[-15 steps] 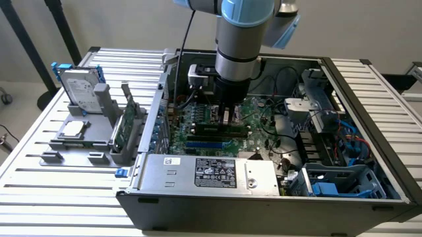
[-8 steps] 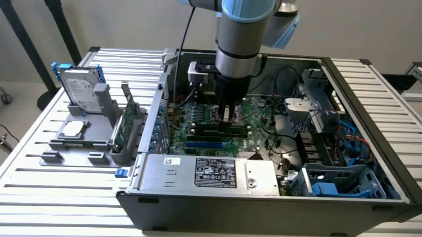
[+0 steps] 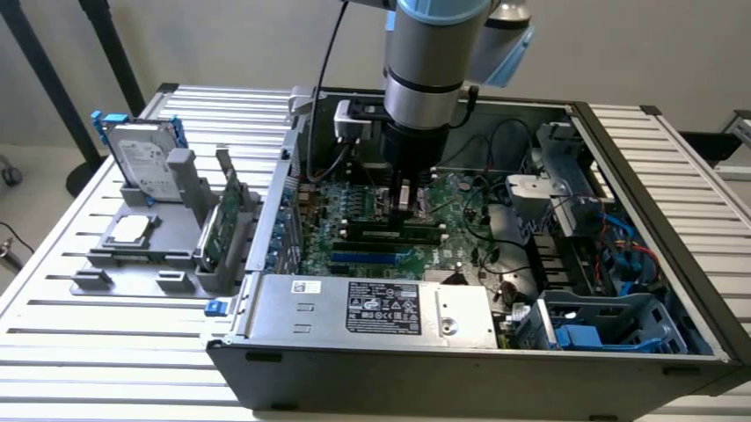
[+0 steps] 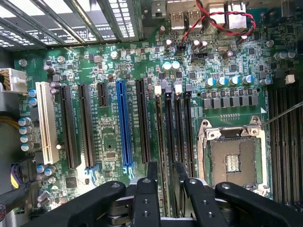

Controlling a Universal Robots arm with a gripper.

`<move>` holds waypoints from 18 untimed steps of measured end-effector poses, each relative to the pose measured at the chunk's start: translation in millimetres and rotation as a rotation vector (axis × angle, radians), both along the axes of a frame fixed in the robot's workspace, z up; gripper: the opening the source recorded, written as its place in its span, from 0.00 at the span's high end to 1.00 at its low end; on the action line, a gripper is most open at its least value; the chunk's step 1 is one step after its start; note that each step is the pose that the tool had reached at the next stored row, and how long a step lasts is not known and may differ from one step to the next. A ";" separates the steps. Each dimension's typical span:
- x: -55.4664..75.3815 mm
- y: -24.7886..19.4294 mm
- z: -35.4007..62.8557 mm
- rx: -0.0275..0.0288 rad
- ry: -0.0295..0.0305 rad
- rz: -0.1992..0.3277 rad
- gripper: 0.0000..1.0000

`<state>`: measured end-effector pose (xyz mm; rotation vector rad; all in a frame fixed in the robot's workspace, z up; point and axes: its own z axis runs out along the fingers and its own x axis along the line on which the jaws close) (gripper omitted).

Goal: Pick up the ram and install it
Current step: 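Insert the ram into the slot, then press down the ram until it locks into place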

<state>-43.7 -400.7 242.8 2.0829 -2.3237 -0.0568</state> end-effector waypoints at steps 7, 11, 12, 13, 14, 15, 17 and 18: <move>0.0 0.0 0.1 -0.0002 0.0001 0.000 0.89; 0.0 0.0 0.1 -0.0002 0.0001 0.000 0.89; 0.0 0.0 0.1 -0.0003 0.0001 0.000 0.89; 0.0 0.4 0.2 -0.0004 -0.0005 0.000 0.89; 0.0 0.8 0.1 -0.0004 -0.0009 0.000 0.89; 0.0 1.4 0.0 -0.0002 -0.0015 0.000 0.89; 0.0 2.0 -0.1 -0.0002 -0.0022 0.000 0.89; 0.0 2.2 -0.3 -0.0001 -0.0027 0.000 0.89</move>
